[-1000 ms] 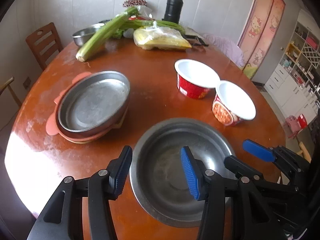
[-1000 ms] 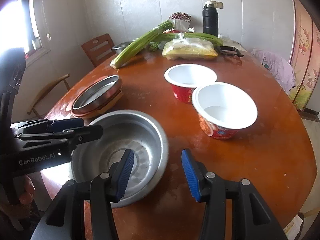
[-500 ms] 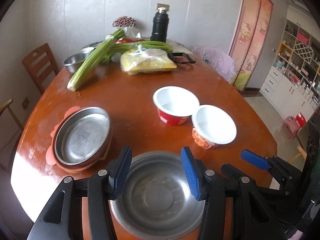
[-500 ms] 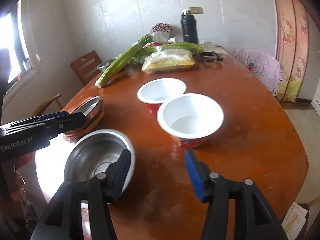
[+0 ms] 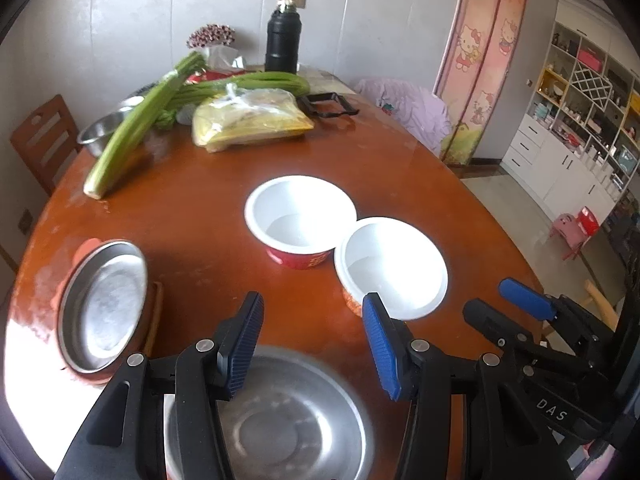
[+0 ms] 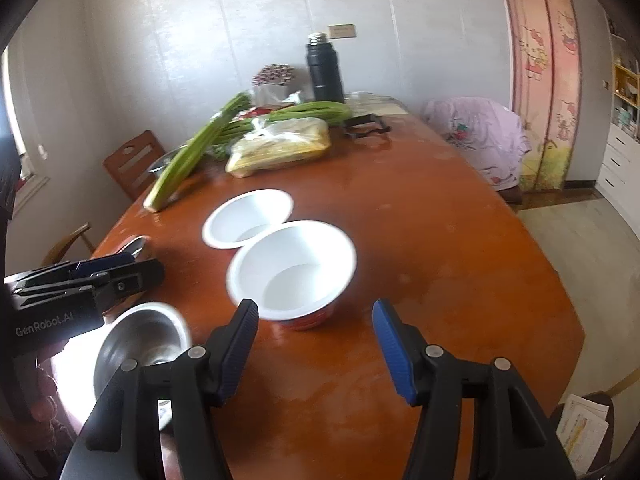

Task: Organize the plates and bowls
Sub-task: 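Move the left gripper to the orange-printed white bowl and grasp its rim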

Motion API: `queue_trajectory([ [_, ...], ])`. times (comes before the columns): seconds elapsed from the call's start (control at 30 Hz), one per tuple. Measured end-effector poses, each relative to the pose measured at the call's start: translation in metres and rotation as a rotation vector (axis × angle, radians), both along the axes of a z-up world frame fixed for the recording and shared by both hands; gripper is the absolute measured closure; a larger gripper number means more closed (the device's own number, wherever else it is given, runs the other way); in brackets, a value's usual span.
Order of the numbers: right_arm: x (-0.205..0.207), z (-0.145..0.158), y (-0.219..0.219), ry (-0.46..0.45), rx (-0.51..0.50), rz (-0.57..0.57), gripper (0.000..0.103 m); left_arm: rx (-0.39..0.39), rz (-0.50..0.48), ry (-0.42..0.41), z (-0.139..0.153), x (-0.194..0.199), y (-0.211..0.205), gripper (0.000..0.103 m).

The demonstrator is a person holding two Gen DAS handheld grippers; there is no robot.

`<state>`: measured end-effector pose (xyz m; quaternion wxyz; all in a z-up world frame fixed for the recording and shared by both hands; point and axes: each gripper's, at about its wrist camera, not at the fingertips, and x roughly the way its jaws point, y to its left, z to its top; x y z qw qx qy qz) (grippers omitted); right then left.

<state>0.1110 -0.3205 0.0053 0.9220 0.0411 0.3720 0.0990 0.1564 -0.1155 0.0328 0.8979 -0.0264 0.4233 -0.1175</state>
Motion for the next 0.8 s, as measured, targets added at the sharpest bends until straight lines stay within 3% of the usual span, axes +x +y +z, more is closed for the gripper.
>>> queue_trajectory([
  [0.33,0.044,-0.013,-0.009,0.043,-0.040,0.012,0.044,-0.072,0.012,0.097,-0.026,0.041,-0.023,0.050],
  [0.8,0.075,-0.046,0.002,0.094,-0.043,0.122,0.046,-0.076,0.056,0.170,-0.050,0.070,-0.039,0.050],
])
